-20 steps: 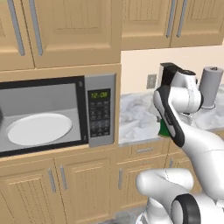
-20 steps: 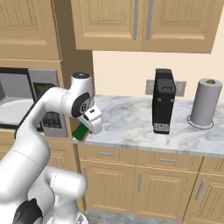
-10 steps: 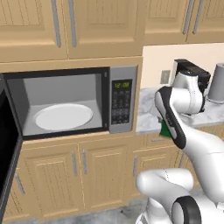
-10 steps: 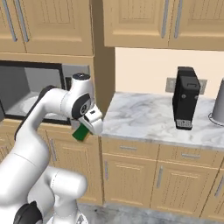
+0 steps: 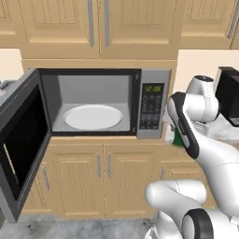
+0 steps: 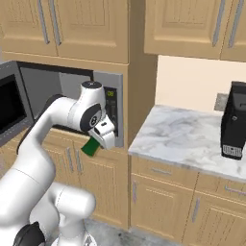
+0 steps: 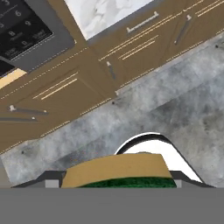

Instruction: Place the sponge inside the microwave to prepare for sanitizing.

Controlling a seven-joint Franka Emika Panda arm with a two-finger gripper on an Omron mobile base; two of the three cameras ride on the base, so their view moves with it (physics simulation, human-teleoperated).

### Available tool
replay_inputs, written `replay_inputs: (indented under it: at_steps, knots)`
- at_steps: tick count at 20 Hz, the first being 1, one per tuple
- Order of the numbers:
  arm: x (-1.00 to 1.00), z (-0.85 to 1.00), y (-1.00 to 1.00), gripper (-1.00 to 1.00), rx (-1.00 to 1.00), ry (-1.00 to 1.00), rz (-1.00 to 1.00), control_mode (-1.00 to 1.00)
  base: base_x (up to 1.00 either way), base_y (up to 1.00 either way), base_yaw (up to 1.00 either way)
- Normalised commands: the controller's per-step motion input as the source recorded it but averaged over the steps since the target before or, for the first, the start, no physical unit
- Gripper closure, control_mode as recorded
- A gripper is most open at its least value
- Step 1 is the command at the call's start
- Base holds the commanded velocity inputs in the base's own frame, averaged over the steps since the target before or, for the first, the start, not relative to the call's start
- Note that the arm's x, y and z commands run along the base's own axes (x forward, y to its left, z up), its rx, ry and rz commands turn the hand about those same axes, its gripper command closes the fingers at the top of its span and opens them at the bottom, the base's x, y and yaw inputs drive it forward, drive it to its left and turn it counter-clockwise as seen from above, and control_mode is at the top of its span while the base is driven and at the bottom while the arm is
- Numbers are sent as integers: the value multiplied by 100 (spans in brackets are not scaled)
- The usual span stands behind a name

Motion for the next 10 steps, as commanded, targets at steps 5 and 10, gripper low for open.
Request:
replay_inputs:
  at_steps: [5, 10]
  knots:
    - [0, 0, 0, 100, 0, 0, 0, 100, -5, 24, 49]
    - [0, 0, 0, 100, 0, 0, 0, 100, 12, 0, 60]
